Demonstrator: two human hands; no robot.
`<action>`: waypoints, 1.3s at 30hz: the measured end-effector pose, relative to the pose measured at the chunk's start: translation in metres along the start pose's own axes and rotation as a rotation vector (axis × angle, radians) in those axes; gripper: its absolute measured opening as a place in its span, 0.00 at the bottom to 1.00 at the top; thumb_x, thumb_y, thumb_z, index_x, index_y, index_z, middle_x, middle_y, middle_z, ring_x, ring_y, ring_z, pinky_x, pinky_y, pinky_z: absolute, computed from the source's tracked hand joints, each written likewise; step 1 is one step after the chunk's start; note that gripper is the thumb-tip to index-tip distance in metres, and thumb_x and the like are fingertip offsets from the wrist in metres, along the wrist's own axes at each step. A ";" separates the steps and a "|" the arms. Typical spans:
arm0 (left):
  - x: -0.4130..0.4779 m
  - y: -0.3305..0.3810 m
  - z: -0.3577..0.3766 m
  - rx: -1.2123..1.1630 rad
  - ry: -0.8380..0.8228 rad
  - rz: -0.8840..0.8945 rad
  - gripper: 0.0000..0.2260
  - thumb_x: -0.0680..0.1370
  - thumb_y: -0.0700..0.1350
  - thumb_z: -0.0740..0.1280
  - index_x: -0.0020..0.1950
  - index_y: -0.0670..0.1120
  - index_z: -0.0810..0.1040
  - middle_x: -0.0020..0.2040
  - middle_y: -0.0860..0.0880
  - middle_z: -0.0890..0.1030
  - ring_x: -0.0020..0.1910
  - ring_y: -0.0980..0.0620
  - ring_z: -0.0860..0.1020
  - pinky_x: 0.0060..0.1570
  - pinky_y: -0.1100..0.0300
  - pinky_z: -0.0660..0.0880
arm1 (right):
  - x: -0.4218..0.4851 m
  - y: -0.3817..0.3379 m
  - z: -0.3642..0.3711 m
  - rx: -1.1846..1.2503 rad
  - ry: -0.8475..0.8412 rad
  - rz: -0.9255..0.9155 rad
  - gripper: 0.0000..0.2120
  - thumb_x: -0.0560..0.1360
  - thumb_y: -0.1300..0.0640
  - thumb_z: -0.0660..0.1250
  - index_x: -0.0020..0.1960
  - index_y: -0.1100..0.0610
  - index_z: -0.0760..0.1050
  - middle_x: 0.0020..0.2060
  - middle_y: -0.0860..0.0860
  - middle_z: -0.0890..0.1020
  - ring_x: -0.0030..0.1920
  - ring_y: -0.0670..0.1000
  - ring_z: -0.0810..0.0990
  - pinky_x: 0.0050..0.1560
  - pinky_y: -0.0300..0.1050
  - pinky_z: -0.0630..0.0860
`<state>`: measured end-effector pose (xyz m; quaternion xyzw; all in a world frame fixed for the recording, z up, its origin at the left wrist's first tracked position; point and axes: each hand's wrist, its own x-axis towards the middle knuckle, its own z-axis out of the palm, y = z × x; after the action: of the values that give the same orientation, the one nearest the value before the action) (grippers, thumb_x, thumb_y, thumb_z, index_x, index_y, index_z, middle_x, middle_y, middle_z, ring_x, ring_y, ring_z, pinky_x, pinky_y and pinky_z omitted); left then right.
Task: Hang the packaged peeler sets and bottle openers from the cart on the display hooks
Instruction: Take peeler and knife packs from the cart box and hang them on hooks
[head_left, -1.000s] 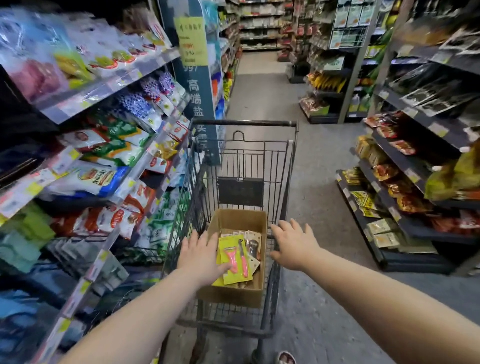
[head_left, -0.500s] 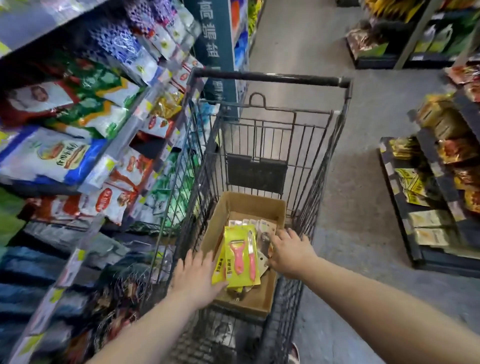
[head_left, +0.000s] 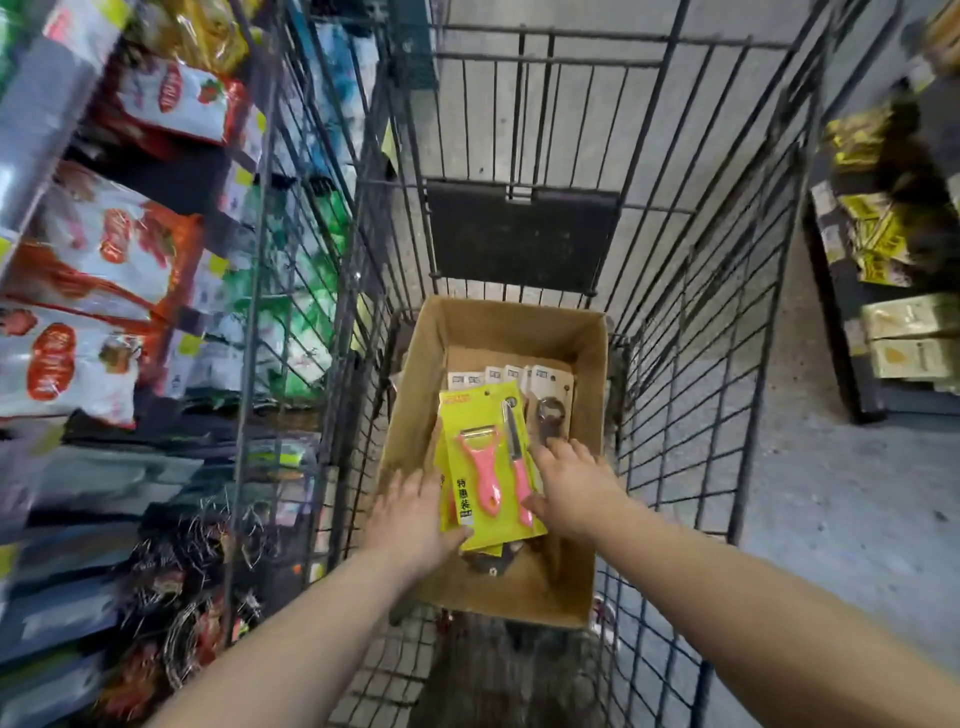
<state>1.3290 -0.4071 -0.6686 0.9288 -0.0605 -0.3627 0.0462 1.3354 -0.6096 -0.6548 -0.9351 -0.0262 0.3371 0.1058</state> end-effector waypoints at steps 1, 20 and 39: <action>0.010 -0.002 0.008 -0.019 -0.010 0.002 0.40 0.74 0.63 0.63 0.77 0.46 0.51 0.78 0.45 0.54 0.77 0.43 0.51 0.74 0.47 0.53 | 0.007 0.000 0.007 0.020 -0.016 0.011 0.33 0.74 0.45 0.63 0.74 0.53 0.55 0.72 0.56 0.63 0.72 0.60 0.59 0.69 0.60 0.61; 0.108 -0.013 0.079 -0.609 0.005 -0.317 0.34 0.69 0.52 0.74 0.69 0.40 0.67 0.64 0.38 0.73 0.65 0.38 0.71 0.63 0.48 0.69 | 0.097 0.004 0.085 0.661 -0.020 0.422 0.35 0.71 0.51 0.70 0.72 0.56 0.57 0.67 0.59 0.66 0.64 0.63 0.70 0.63 0.56 0.70; 0.098 -0.008 0.074 -1.168 -0.034 -0.442 0.23 0.68 0.39 0.76 0.58 0.43 0.70 0.53 0.43 0.79 0.50 0.44 0.78 0.49 0.52 0.75 | 0.089 0.011 0.078 0.856 0.056 0.552 0.20 0.75 0.62 0.60 0.66 0.62 0.64 0.60 0.60 0.71 0.54 0.64 0.78 0.45 0.53 0.77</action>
<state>1.3508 -0.4166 -0.7886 0.7349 0.3406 -0.3515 0.4694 1.3547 -0.5955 -0.7713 -0.7886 0.3653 0.3078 0.3872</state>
